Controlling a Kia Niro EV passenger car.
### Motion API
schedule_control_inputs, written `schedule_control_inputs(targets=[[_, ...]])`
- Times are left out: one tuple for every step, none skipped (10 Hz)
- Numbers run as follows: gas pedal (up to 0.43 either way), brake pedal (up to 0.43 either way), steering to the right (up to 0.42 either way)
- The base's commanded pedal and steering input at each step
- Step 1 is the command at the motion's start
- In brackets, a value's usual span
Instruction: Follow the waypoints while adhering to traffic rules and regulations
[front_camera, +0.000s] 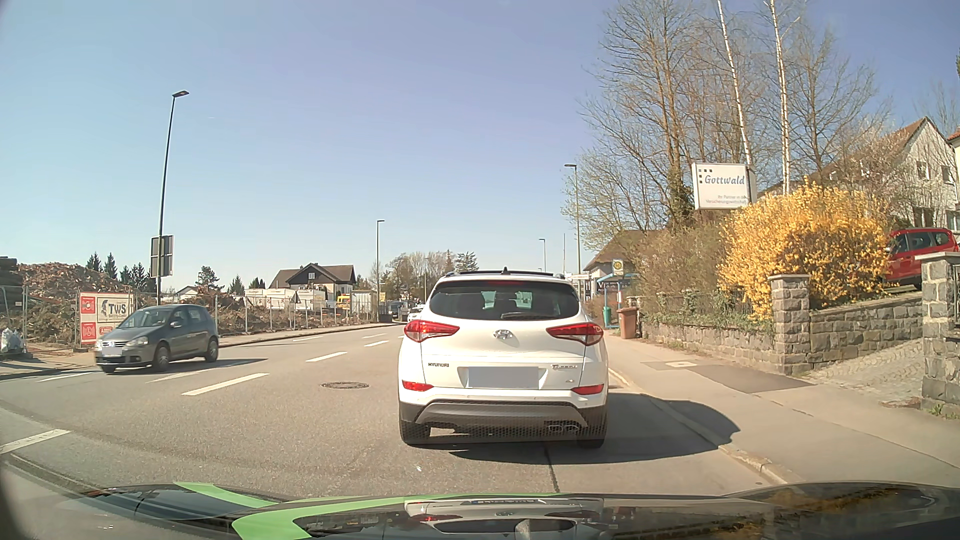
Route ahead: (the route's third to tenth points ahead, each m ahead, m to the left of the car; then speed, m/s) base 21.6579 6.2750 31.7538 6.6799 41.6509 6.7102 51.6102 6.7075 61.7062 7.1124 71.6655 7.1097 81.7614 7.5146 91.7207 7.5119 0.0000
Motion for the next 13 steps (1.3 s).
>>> schedule_control_inputs(targets=[[0.0, 0.317, -0.009], [0.0, 0.317, -0.009], [0.0, 0.146, -0.009], [0.0, 0.0, -0.009], [0.0, 0.0, -0.009], [0.0, 0.0, -0.009], [0.157, 0.0, -0.009], [0.197, 0.0, -0.011], [0.22, 0.0, -0.017], [0.24, 0.0, -0.025], [0.319, 0.0, -0.031], [0.37, 0.0, -0.039], [0.449, 0.0, -0.048]])
